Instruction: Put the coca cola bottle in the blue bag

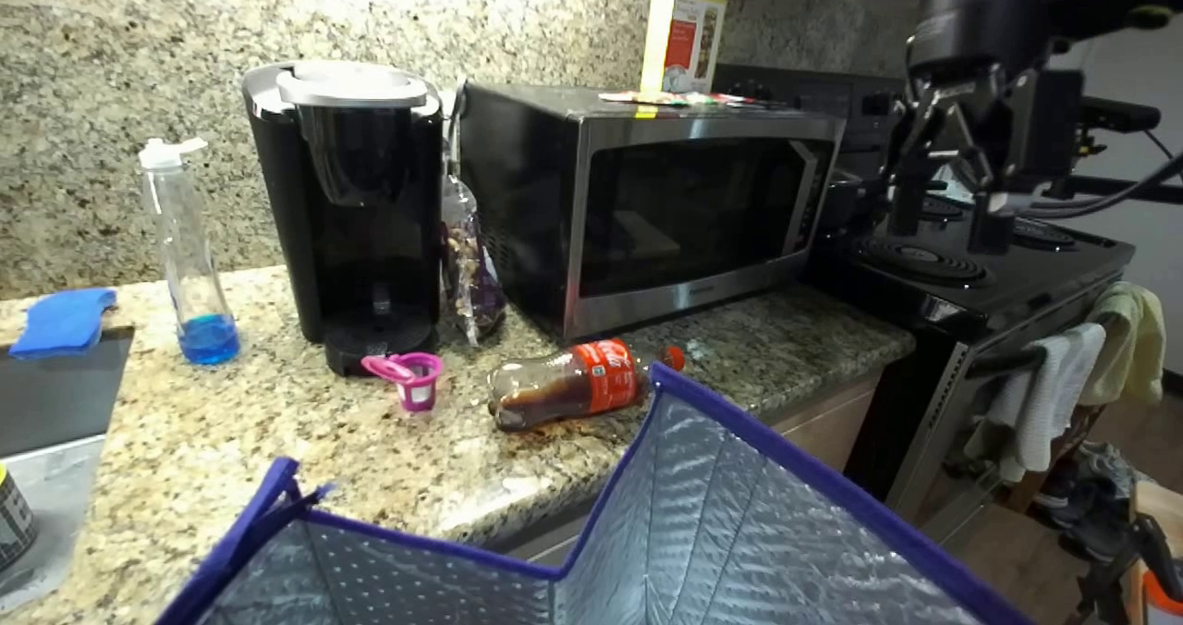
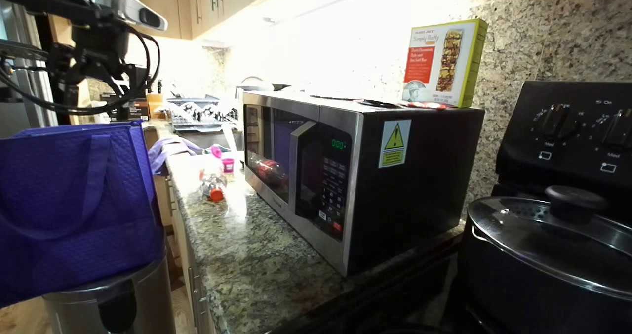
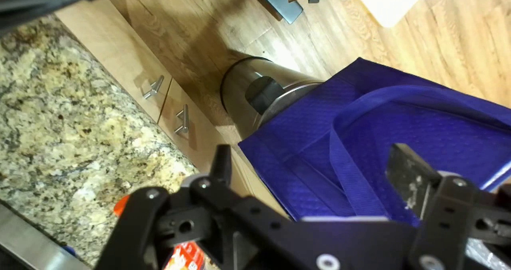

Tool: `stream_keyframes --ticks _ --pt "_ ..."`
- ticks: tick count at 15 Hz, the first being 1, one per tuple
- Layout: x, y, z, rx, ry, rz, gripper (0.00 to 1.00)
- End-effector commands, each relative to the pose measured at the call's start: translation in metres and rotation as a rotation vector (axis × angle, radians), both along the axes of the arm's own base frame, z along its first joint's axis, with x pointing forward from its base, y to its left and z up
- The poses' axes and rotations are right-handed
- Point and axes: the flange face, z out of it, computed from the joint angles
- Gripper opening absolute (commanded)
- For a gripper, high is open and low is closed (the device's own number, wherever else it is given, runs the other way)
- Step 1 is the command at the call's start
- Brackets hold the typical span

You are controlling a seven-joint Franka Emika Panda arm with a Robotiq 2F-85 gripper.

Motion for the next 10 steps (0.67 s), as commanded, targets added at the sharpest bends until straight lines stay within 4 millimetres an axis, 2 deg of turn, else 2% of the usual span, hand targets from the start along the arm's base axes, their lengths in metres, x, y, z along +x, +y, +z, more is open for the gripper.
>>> stream_keyframes --ticks 1,2,3,5,8,10 --pt "0.028 0.024 -0.027 -0.012 0.003 0.124 1.0" --pt "0.027 0.027 -0.03 0.002 0.006 0.137 1.0" --pt "0.022 0.019 -0.03 -0.003 0.019 0.081 1.0" --pt "0.026 0.025 -0.038 -0.004 0.029 0.106 1.0" --pt "0.027 0.027 -0.035 -0.002 0.023 0.11 1.0" --pt "0.038 0.025 -0.038 0.021 0.0 0.195 1.0"
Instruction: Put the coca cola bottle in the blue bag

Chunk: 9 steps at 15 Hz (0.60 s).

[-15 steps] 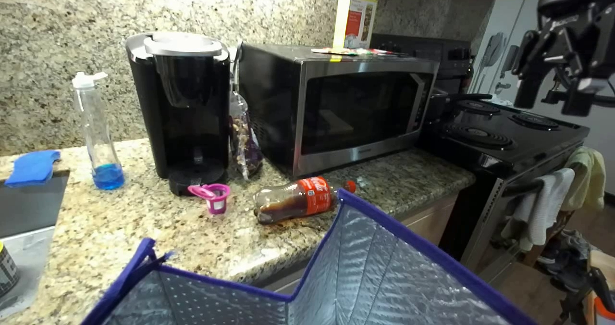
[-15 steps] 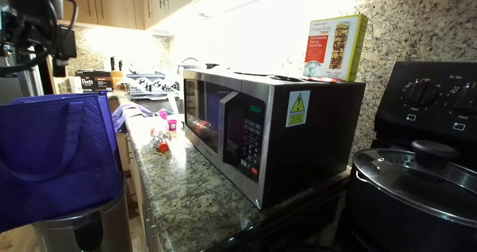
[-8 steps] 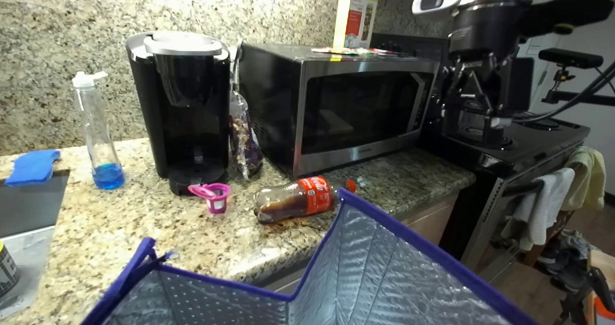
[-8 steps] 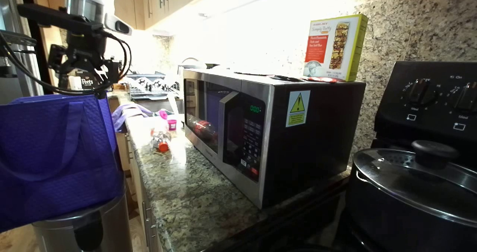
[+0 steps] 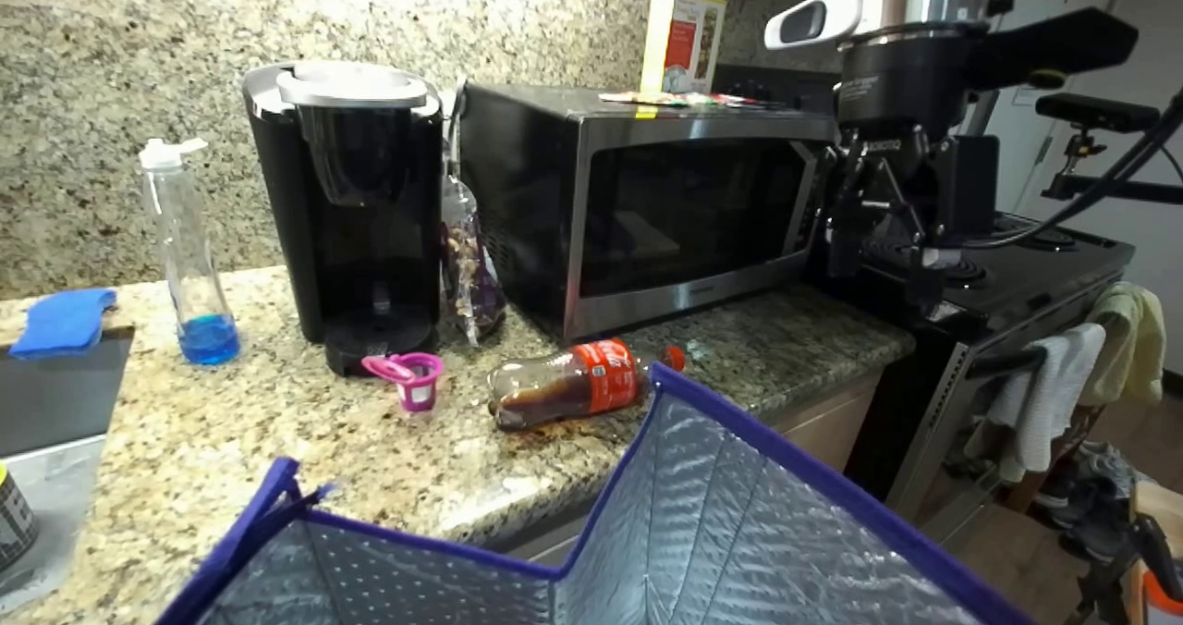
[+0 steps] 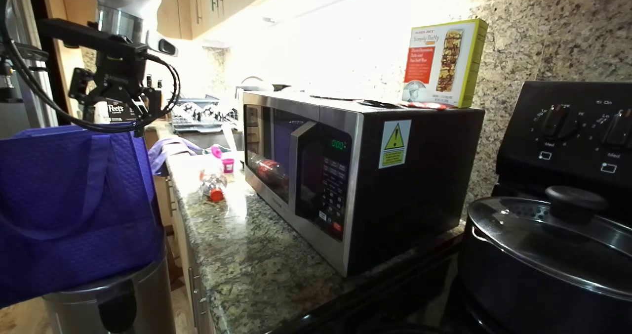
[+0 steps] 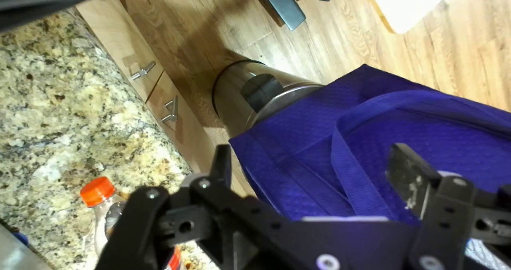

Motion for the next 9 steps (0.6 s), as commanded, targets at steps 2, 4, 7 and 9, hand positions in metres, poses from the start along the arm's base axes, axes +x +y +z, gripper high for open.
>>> stream_keyframes --ticks 2,4,7,9 --pt "0.023 -0.003 -0.006 0.035 -0.048 0.168 1.0" --pt "0.036 -0.009 -0.011 0.024 -0.05 0.256 1.0" --pt "0.062 -0.02 -0.02 0.028 -0.046 0.372 1.0" --pt "0.08 -0.025 -0.027 0.03 -0.048 0.392 1.0"
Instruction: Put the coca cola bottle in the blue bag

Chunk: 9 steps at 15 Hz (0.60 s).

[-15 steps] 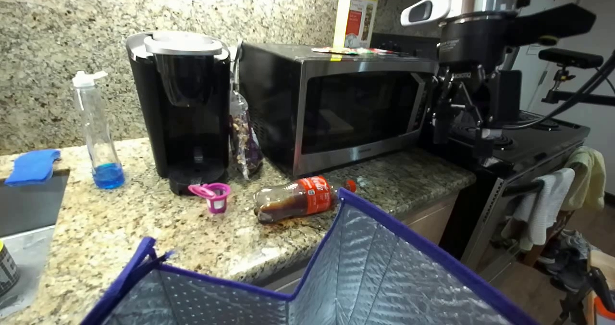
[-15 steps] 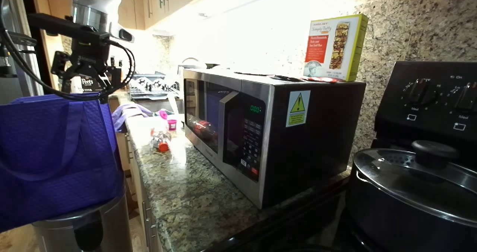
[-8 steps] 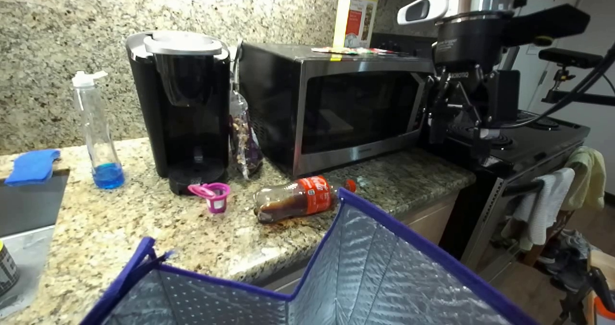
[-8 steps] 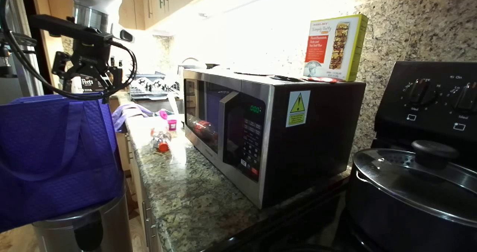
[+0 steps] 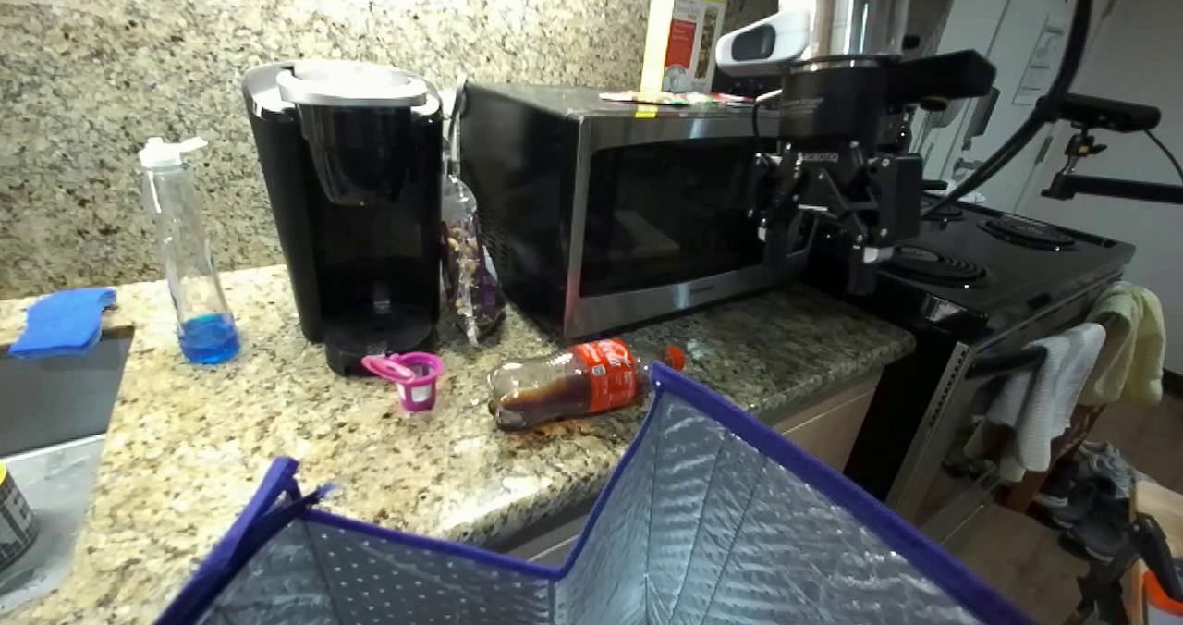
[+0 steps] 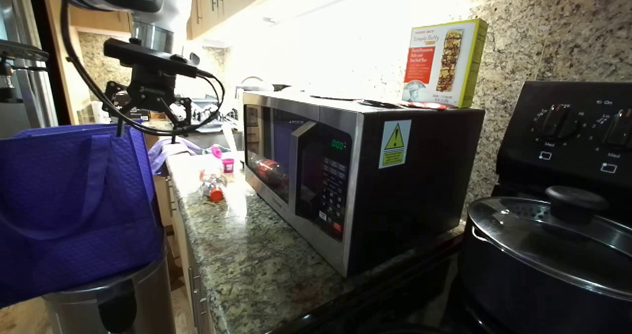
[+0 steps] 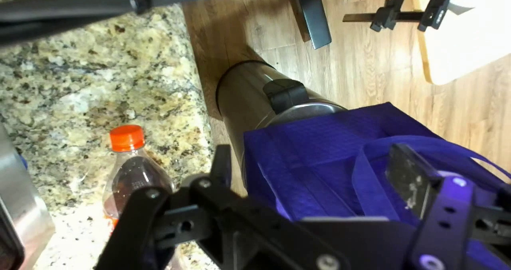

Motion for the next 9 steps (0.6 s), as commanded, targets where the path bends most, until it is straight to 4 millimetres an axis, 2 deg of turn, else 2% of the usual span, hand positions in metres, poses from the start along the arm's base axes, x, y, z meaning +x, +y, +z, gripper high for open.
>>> stream_keyframes --ticks 1,6,9 --pt "0.039 -0.008 -0.012 0.021 -0.009 0.063 1.0" --pt "0.08 -0.001 -0.041 0.085 -0.025 0.05 1.0" --pt "0.094 0.005 -0.058 0.113 -0.003 0.067 1.0"
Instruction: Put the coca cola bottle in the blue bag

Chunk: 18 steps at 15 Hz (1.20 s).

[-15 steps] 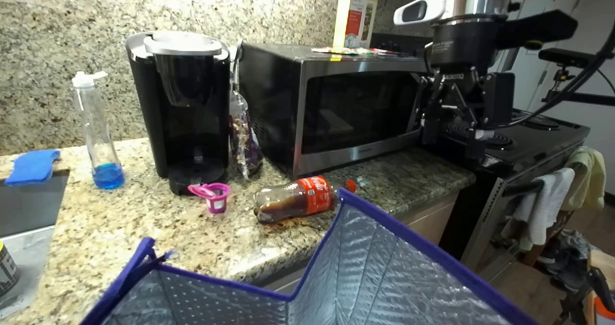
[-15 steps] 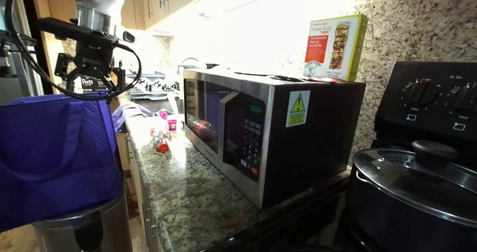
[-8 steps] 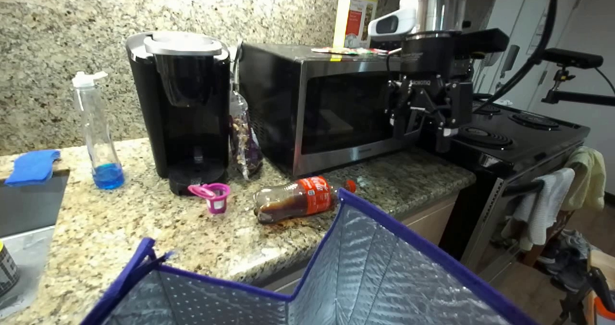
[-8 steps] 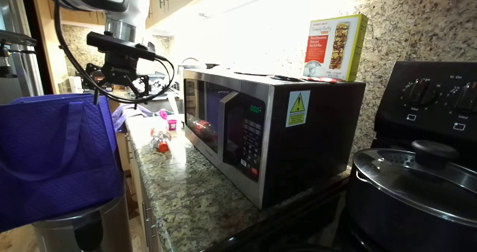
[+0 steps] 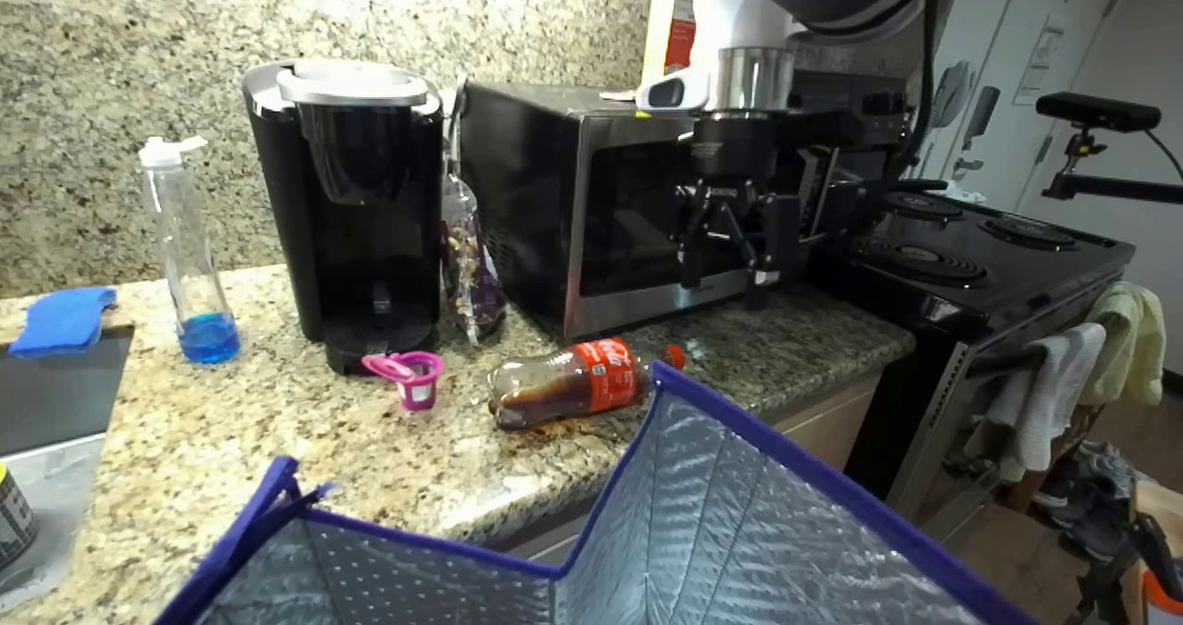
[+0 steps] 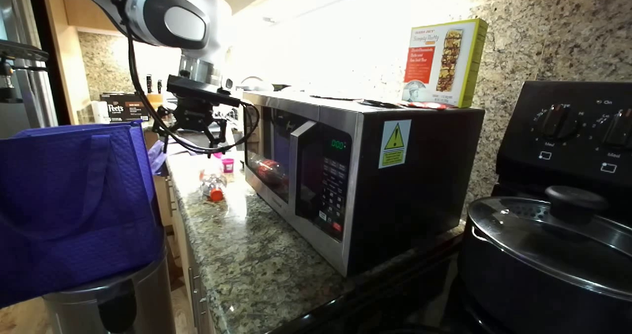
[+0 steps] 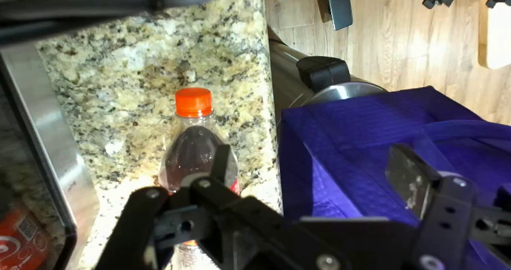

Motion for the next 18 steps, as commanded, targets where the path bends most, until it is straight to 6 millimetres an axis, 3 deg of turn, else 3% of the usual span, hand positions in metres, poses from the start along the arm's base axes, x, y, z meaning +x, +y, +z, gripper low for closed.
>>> stream_keyframes --ticks 1,10,18 --pt "0.022 0.006 -0.017 0.047 0.015 0.032 1.0" --pt "0.029 0.021 -0.059 0.01 0.058 -0.022 1.0" --pt "0.029 0.033 -0.083 0.005 0.001 -0.097 1.0"
